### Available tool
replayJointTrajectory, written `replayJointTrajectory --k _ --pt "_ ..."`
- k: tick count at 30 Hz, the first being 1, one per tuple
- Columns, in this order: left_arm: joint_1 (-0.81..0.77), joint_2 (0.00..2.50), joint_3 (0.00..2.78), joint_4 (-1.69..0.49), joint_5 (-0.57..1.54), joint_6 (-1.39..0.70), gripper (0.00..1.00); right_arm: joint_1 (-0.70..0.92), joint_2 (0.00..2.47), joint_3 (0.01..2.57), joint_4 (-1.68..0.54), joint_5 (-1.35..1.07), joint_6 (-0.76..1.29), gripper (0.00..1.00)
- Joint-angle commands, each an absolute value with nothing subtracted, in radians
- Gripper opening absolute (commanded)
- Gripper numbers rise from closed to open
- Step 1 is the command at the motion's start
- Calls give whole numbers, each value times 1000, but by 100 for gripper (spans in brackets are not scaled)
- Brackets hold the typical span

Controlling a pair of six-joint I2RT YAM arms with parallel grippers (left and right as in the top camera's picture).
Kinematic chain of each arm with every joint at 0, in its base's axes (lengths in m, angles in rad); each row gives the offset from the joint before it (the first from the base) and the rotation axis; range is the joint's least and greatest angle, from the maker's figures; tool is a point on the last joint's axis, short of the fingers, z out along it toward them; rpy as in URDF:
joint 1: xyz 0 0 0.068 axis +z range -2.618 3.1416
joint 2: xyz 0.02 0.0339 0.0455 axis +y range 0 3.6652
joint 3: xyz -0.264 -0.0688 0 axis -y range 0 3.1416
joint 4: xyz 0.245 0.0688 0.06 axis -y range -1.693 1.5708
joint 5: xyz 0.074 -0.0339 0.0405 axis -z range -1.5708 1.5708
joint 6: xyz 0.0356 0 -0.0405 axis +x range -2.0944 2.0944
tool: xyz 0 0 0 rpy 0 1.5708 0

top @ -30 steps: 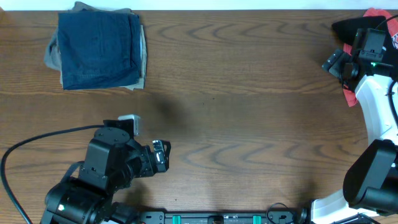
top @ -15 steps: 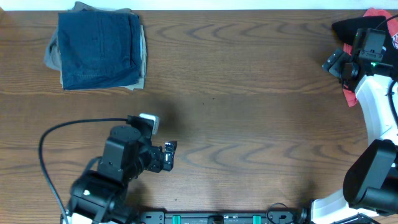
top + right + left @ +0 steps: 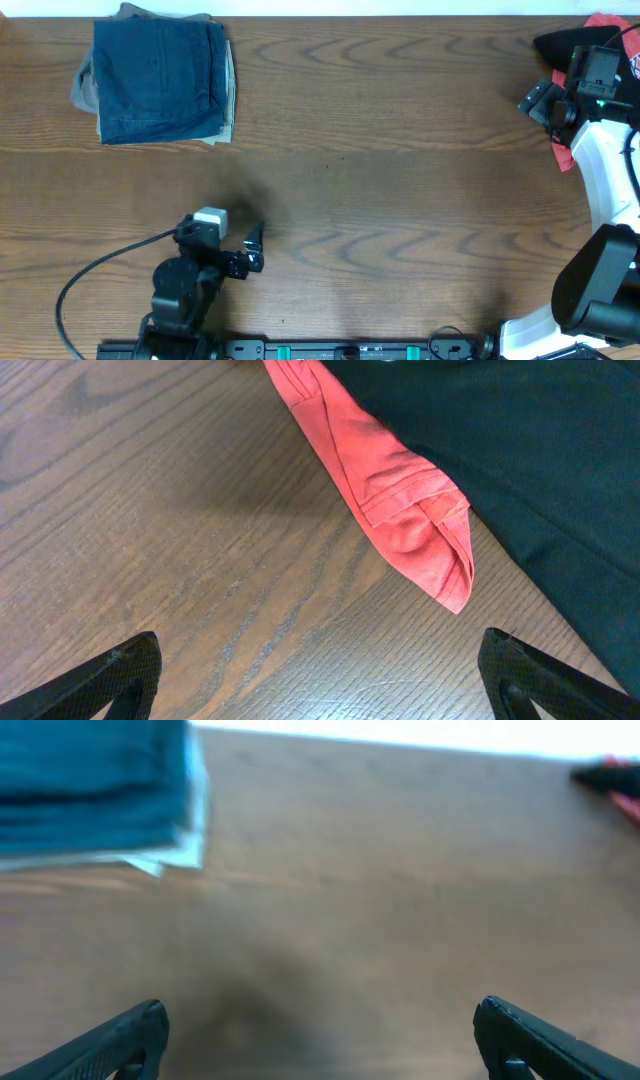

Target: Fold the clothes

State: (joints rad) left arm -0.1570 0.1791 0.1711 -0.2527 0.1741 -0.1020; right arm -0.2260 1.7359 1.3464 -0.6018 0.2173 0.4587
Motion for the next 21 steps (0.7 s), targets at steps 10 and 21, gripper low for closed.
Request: replayJointTrajectory --k 10,21 --pt "2 26 81 -106 176 -54 98 -226 1726 1357 -599 228 448 99" --pt "6 2 4 31 171 -7 98 -226 1726 1357 -599 228 448 99"
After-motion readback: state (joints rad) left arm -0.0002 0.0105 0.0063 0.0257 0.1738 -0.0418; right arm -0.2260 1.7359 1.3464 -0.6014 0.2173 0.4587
